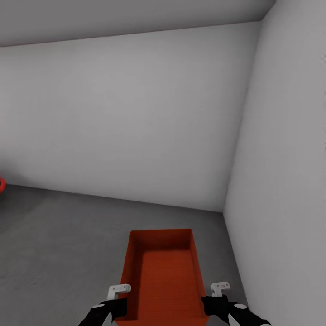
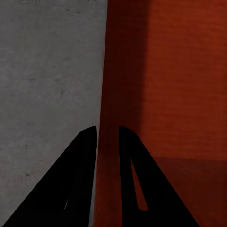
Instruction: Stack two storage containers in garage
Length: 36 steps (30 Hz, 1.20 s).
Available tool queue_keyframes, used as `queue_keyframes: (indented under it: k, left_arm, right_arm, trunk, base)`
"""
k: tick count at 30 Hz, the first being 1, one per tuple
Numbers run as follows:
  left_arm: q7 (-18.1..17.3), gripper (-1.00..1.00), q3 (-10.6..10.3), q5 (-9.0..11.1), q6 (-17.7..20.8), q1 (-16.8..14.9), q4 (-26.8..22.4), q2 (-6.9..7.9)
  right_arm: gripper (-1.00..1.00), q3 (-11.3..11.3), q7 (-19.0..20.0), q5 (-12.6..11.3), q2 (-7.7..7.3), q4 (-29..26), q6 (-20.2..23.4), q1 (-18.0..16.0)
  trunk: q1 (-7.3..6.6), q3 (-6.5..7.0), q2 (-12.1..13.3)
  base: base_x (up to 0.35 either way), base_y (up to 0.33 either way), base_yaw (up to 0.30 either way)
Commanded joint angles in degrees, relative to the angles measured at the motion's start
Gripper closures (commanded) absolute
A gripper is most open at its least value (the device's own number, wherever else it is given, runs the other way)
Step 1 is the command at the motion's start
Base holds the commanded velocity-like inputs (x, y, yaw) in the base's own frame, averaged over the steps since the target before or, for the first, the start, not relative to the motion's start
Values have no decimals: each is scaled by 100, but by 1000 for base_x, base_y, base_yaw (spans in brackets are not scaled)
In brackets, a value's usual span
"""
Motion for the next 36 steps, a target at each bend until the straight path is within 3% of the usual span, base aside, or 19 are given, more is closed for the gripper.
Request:
queue_keyframes:
  k: [1, 19, 36]
  left_arm:
    - [33, 100, -85, 54, -70, 1, -26, -10]
    - [38, 100, -85, 54, -70, 0, -26, -10]
    - [38, 100, -85, 54, -70, 2, -26, -10]
  right_arm:
    - [100, -106, 118, 86, 8, 24, 342, -9]
    - [100, -106, 118, 85, 8, 24, 335, -9]
    - [100, -106, 118, 91, 8, 24, 334, -9]
  trunk:
    - [5, -10, -9]
    - [5, -10, -9]
    - [5, -24, -9]
  base:
    - [283, 161, -298]
    - [294, 109, -288]
    - [303, 83, 18]
